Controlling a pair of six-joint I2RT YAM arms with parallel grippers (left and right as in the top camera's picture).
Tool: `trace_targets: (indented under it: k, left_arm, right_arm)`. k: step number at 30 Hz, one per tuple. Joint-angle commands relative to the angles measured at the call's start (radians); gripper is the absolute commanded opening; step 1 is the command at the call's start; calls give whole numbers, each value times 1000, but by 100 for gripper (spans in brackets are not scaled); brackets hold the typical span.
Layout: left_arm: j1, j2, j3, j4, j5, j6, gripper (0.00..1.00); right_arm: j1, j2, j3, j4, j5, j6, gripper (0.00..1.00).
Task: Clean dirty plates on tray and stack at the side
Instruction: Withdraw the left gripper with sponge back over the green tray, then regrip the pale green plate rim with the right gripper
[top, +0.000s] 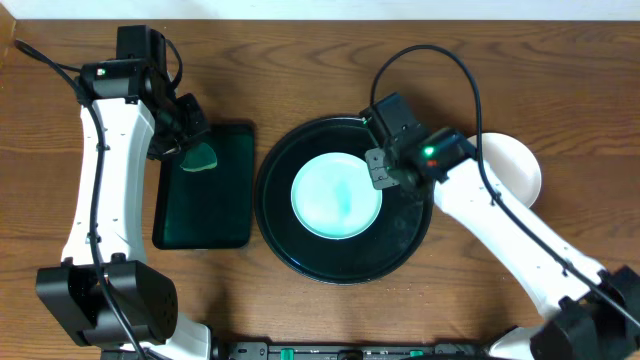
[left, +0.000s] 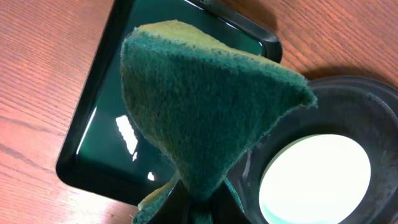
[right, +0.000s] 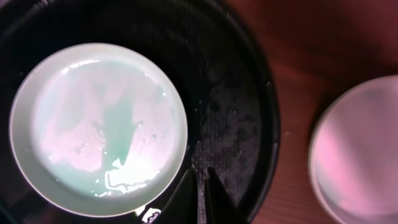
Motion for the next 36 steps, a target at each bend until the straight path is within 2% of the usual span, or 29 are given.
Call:
trace_targets:
  k: [1,3,7,9,15,19,21,28,36]
  left_arm:
    - [1,6,2,-4,-10,10,7]
    - [1,6,2,-3,-10,10,7]
    - [1,6,2,-3,-10,10,7]
    - [1,6,2,-3,-10,10,7]
    - [1,6,2,-3,-10,10,7]
    - [1,6,-1,-3,-10,10,7]
    - [1,6,-3,-3,-10,21,7]
    - [1,6,-3,-4,-13,29,7]
    - [1,6,-3,-3,-29,32,7]
  right_arm:
    - [-77,67,-1,-6,-186,15,6]
    - [-128,127,-1,0,-325,-31,9]
    - [-171,223,-1,4,-445,-71,16]
    - [-179,290,-1,18,-507,-96,17]
    - [-175,376,-1,43,-533,-96,15]
    - [-170,396,-1,54,-533,-95,11]
    - [-168,400,-1,63,-532,-95,2]
    - [-166,390,1,85,-523,-92,1]
    - [-114,137,1,56,-206,-92,1]
